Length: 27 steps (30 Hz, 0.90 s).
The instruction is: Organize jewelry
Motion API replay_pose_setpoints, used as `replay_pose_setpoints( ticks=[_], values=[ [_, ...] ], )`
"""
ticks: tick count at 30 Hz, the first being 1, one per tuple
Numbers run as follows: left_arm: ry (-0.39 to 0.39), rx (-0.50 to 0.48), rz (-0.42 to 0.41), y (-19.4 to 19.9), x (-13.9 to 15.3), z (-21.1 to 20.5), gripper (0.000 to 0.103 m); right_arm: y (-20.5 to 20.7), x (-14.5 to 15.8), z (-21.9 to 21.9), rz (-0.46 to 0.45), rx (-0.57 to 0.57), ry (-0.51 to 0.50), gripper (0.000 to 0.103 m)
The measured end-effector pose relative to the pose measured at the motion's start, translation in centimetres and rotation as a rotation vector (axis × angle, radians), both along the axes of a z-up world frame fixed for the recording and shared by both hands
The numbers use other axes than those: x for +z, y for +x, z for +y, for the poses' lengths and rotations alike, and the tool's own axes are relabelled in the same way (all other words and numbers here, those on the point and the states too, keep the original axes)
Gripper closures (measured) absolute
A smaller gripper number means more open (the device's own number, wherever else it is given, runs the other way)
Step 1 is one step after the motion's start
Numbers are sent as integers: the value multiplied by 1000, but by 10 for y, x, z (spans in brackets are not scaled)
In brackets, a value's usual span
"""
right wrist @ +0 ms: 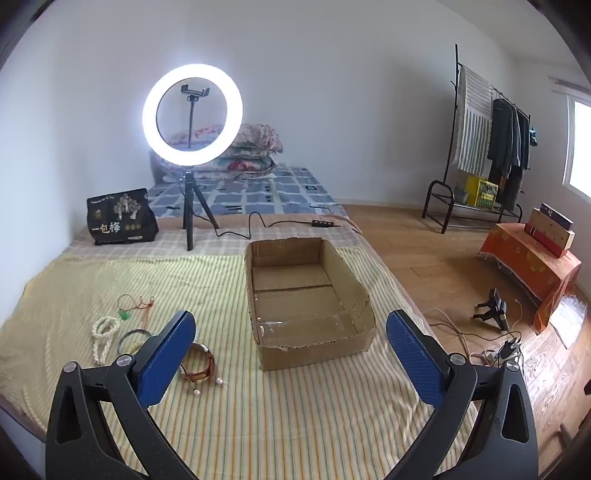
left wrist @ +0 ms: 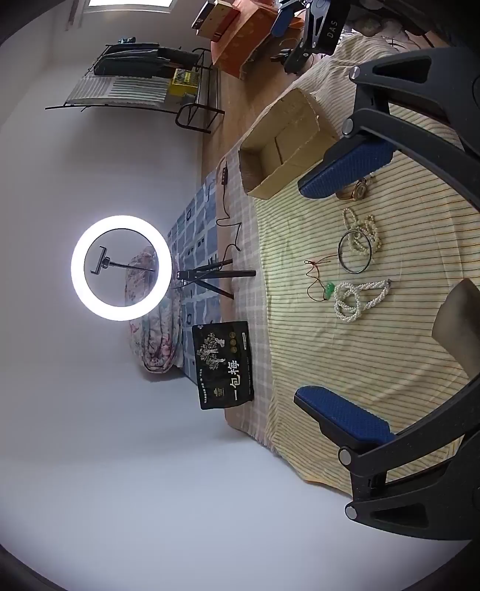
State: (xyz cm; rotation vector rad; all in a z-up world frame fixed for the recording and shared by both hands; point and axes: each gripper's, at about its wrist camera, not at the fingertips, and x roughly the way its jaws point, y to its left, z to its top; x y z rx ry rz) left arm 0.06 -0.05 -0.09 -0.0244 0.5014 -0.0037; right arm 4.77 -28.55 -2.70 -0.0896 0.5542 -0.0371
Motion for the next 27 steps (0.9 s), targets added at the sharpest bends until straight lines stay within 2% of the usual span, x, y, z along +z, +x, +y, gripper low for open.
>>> replay_pose_setpoints(
  ticks=[4, 5, 9, 27],
  values=[
    [5, -13, 12, 2, -1, -1, 0, -1, 1, 0, -4, -2, 3, 1],
    [17, 1, -16, -1, -1, 0, 0, -2, 2, 0, -5, -2, 2, 1],
    [24, 2, -13, -1, 1, -4, 0, -2, 2, 2, -9, -3, -6, 1],
    [17, -1, -38, -6, 10, 0, 0, -6, 8, 4, -22, 0, -20, 1]
  ],
)
